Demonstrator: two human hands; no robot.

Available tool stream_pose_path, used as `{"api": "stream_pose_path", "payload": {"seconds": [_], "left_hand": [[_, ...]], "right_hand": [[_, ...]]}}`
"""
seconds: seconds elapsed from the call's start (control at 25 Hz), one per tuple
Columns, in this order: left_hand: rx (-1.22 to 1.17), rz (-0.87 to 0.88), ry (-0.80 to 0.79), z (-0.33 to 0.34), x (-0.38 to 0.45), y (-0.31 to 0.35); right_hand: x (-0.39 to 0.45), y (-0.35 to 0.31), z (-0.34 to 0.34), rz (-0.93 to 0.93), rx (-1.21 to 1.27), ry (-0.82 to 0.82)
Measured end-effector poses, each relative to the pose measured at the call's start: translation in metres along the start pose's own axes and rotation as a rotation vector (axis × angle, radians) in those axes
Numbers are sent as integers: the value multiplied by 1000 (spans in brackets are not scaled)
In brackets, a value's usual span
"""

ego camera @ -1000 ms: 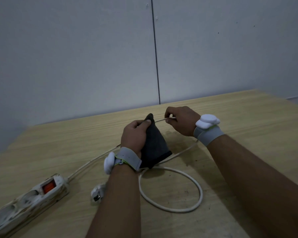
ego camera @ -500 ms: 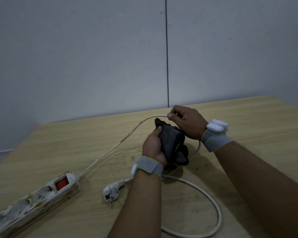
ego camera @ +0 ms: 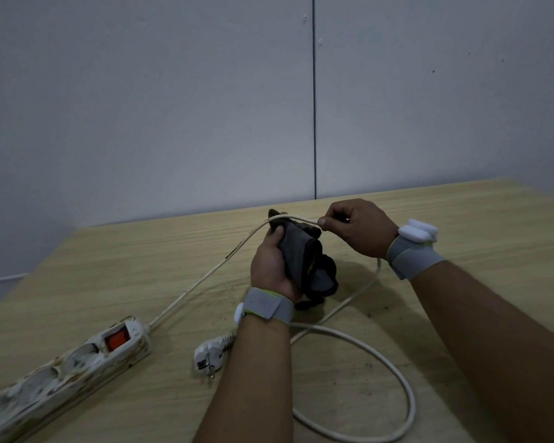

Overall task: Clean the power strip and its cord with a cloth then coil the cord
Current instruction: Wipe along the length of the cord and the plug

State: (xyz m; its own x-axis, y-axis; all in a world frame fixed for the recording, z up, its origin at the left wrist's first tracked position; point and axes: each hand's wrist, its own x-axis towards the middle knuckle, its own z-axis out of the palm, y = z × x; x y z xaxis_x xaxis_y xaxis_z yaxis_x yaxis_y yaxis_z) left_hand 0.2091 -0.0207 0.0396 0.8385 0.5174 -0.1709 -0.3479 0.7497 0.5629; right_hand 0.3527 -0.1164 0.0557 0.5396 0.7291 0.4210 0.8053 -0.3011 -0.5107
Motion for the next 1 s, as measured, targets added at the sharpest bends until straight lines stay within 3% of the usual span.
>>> {"api": "stream_pose_path", "payload": {"seconds": [0.2, 0.56, 0.72, 0.84, 1.0], "left_hand": [[116, -26, -29, 5, -1, -8], [-11, 33, 15, -4, -5, 5], [46, -42, 43, 0, -12, -1], [339, -101, 93, 2, -16, -8], [996, 125, 50, 9, -31, -8]], "right_hand": [[0, -2, 0, 8, 24, -44], [-1, -1, -1, 20, 16, -37], [0, -2, -3, 75, 44, -51], [0, -2, -1, 86, 23, -50], [1, -1, -5, 82, 70, -39]]}}
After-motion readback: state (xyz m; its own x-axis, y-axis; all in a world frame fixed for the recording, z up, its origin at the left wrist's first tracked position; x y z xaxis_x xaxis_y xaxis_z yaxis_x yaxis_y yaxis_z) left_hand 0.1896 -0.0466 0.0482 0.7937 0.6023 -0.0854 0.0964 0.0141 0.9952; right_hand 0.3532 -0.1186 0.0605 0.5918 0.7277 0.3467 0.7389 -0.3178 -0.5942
